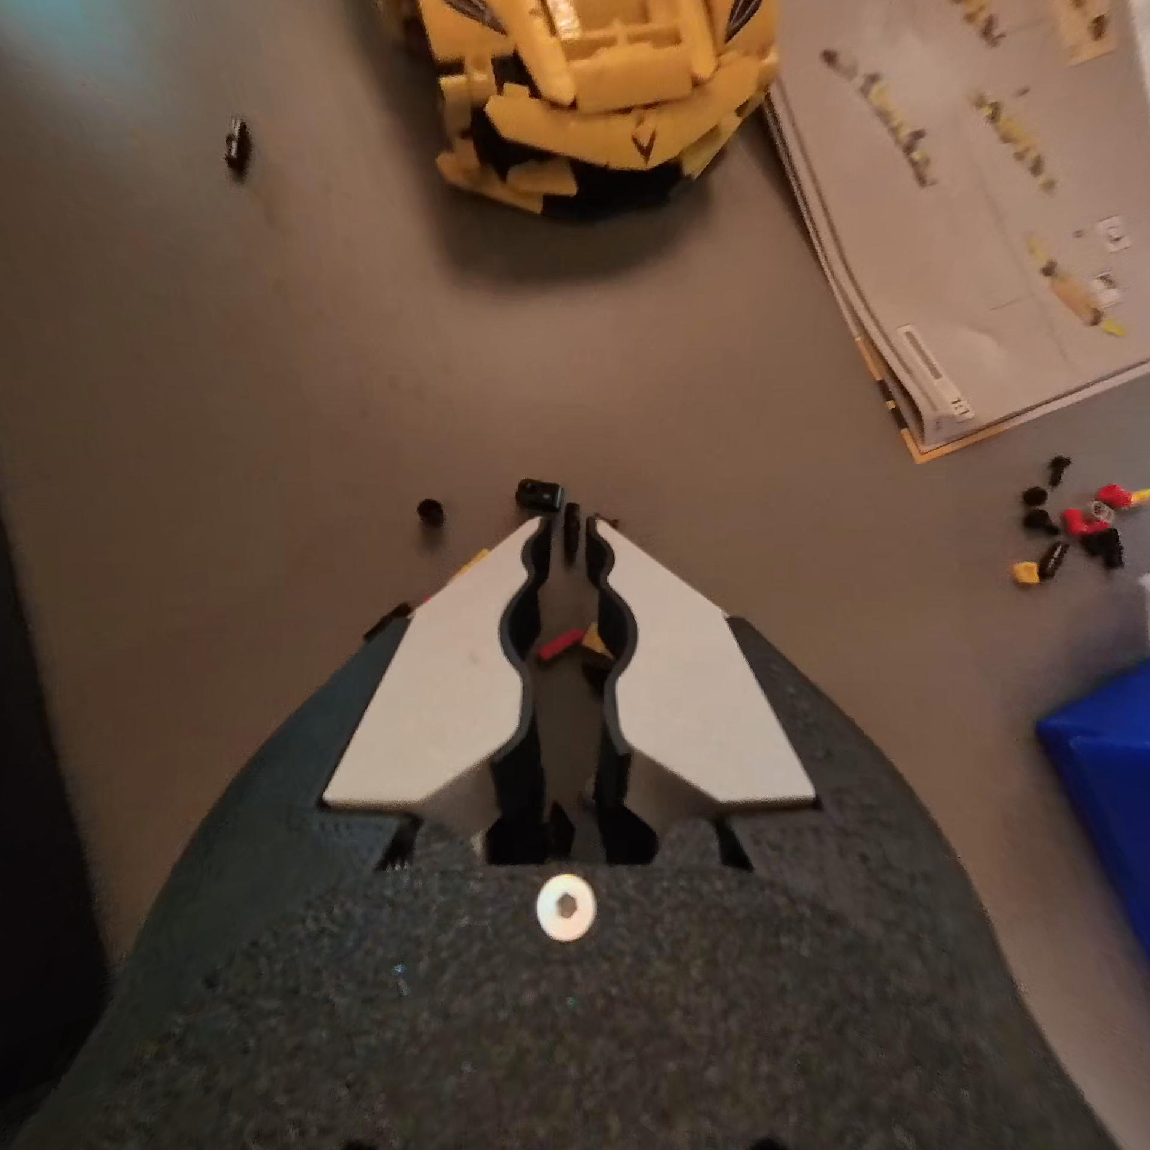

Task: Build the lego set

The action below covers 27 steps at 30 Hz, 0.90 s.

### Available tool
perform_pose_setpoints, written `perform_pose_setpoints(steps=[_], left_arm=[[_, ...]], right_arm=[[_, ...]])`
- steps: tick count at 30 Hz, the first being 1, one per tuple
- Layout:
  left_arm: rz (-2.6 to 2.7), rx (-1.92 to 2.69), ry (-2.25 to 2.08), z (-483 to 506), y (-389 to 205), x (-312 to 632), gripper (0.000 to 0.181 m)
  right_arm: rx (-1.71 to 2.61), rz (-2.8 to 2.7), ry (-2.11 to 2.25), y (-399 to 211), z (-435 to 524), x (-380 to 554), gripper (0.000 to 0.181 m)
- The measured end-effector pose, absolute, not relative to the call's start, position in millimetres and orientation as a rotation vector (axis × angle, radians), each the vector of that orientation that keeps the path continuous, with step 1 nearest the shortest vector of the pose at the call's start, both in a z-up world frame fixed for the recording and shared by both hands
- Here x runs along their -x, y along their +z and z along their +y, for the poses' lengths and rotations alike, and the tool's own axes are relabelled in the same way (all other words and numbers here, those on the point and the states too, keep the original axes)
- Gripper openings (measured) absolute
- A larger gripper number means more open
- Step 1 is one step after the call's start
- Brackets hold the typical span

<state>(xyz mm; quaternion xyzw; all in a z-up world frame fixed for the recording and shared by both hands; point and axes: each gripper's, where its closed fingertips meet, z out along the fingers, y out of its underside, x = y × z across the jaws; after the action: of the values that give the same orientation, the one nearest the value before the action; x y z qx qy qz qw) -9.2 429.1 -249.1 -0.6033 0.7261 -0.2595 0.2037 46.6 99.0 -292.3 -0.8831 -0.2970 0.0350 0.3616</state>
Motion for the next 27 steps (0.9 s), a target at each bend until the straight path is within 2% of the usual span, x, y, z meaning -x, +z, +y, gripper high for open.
perform_pose_setpoints(steps=[15, 18, 22, 27], left_arm=[[2.022, 1.693, -0.718, 432.5, -252.3, 9.4, 0.029], [2.018, 1.7, -0.718, 434.8, -253.5, 10.6, 0.029], [2.014, 1.705, -0.733, 435.3, -253.0, 11.2, 0.029], [2.02, 1.699, -0.739, 433.1, -255.1, 10.8, 0.029]], right_arm=[[2.334, -0.815, 0.07, -301.3, 101.9, -45.9, 0.006], [2.29, -0.759, 0.055, -280.9, 107.3, -43.6, 0.006], [2.237, -0.724, 0.225, -249.6, 114.7, 0.3, 0.006], [2.221, -0.902, 0.483, -275.1, 114.6, 93.5, 0.006]])
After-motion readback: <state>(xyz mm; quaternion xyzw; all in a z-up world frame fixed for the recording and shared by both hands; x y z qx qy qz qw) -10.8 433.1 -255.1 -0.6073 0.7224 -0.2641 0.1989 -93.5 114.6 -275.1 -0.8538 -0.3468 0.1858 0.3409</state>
